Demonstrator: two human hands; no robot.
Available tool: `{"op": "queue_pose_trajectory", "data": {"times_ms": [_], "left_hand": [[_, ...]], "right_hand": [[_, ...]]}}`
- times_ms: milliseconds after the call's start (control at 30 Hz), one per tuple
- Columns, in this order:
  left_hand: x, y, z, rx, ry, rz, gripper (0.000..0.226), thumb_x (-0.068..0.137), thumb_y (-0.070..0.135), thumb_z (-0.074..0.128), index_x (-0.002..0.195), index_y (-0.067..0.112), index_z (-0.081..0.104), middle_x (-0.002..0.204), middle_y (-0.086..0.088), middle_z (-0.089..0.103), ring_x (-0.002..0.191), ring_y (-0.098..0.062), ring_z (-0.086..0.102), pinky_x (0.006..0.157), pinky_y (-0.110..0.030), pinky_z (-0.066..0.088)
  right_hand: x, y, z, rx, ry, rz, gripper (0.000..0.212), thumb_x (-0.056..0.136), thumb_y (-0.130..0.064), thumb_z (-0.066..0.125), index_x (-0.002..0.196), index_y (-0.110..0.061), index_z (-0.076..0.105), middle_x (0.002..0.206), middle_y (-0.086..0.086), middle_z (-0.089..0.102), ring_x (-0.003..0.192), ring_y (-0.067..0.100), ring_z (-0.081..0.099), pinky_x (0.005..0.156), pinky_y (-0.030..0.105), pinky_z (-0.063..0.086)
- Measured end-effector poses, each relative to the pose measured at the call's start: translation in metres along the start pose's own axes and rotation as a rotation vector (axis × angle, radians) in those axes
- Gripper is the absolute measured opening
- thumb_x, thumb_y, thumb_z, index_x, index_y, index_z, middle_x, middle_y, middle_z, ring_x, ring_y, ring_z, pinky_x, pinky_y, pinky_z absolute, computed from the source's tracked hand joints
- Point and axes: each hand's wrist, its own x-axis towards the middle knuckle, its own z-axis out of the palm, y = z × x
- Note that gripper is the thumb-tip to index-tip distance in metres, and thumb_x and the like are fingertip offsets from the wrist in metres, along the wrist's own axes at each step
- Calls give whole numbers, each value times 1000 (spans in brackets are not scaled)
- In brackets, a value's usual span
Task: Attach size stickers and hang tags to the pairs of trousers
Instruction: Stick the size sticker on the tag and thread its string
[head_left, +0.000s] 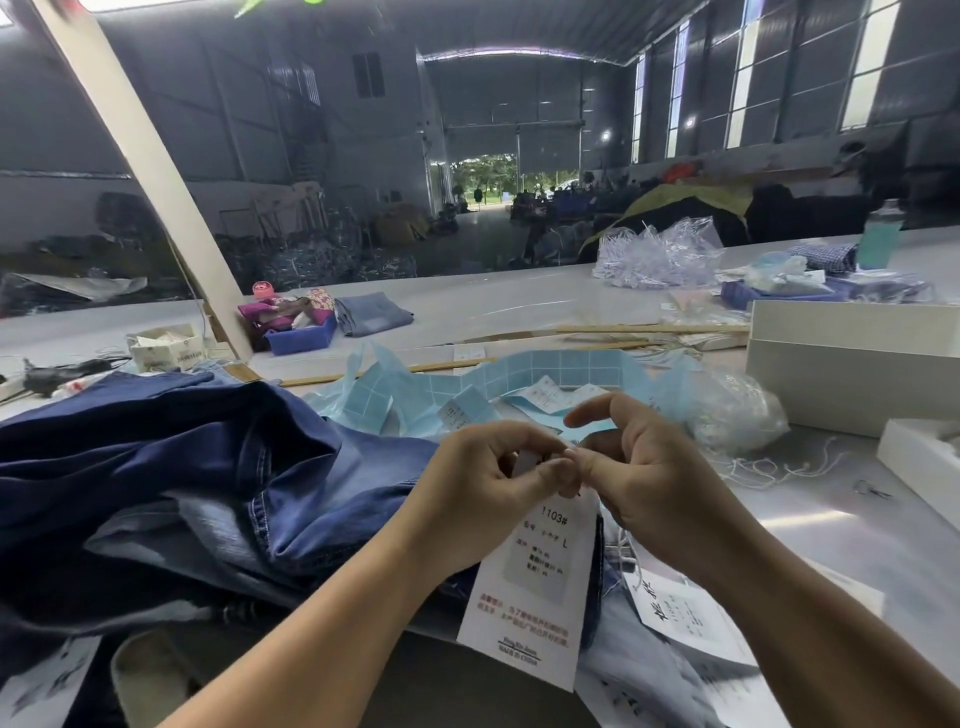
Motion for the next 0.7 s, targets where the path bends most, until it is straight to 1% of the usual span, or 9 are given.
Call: {"op": "queue_pose_trajectory", "data": {"times_ms": [100, 200, 233, 300, 367, 467, 567, 633, 700], "left_hand": [[-1, 0, 1, 17, 40, 28, 12, 93, 23, 65, 86, 24, 74, 79, 7, 73, 71, -20, 67, 66, -37, 57], [-1, -1, -2, -46, 170, -74, 16, 94, 20, 65, 82, 29, 72, 69, 12, 68, 61, 0, 61, 56, -15, 50], [-1, -1, -5, -79, 201, -109, 17, 93, 20, 65, 82, 30, 71, 68, 10, 67, 60, 1, 60, 55, -13, 48], [-1, -3, -9, -99, 215, -146, 15, 93, 23, 65, 82, 31, 72, 72, 2, 69, 62, -3, 61, 57, -17, 49], [-4, -5, -8, -94, 185, -160, 12, 93, 27, 66, 82, 29, 72, 77, -5, 69, 66, -14, 65, 61, -29, 54], [-8, -8, -5, -89, 150, -172, 13, 93, 30, 66, 82, 29, 72, 76, -6, 69, 72, -23, 67, 62, -33, 56], [-9, -11, -4, -62, 142, -167, 14, 93, 30, 66, 80, 30, 72, 74, -3, 69, 72, -22, 67, 64, -33, 56], [-10, -13, -2, -48, 135, -170, 14, 93, 29, 66, 80, 29, 72, 73, -3, 68, 72, -23, 67, 65, -37, 56], [-12, -13, 0, -26, 137, -173, 13, 92, 28, 67, 81, 29, 72, 69, -1, 66, 68, -19, 66, 64, -36, 56]], "right_hand": [[-2, 0, -2, -18, -33, 6, 15, 94, -7, 60, 103, -19, 58, 63, 3, 68, 44, 0, 56, 43, 10, 39], [-7, 1, -11, -177, -24, 18, 8, 90, -14, 67, 93, -21, 65, 66, 9, 68, 59, 24, 64, 55, 36, 53], [-9, 2, -14, -284, 12, 9, 8, 90, -15, 66, 85, -21, 67, 65, 8, 67, 61, 29, 63, 58, 42, 52], [-11, 6, -20, -541, 127, -13, 26, 93, -16, 60, 67, -21, 61, 58, 3, 62, 57, 26, 58, 56, 44, 48], [-13, 6, -19, -789, 224, 19, 36, 96, -23, 49, 60, -18, 49, 59, -4, 53, 64, 23, 54, 56, 37, 41], [-14, 4, -15, -1159, 279, 77, 33, 99, -33, 39, 76, -21, 60, 85, -1, 52, 84, 26, 50, 71, 36, 42], [-9, 7, -20, -1016, 307, 128, 34, 100, -33, 42, 71, -21, 53, 81, 4, 64, 71, 26, 52, 62, 34, 39], [-4, 11, -22, -749, 329, 112, 38, 99, -24, 49, 62, -14, 51, 60, 1, 61, 58, 20, 52, 55, 33, 37], [1, 12, -22, -395, 351, 142, 34, 96, -13, 54, 63, -13, 62, 52, 2, 61, 45, 10, 51, 52, 30, 39]]}}
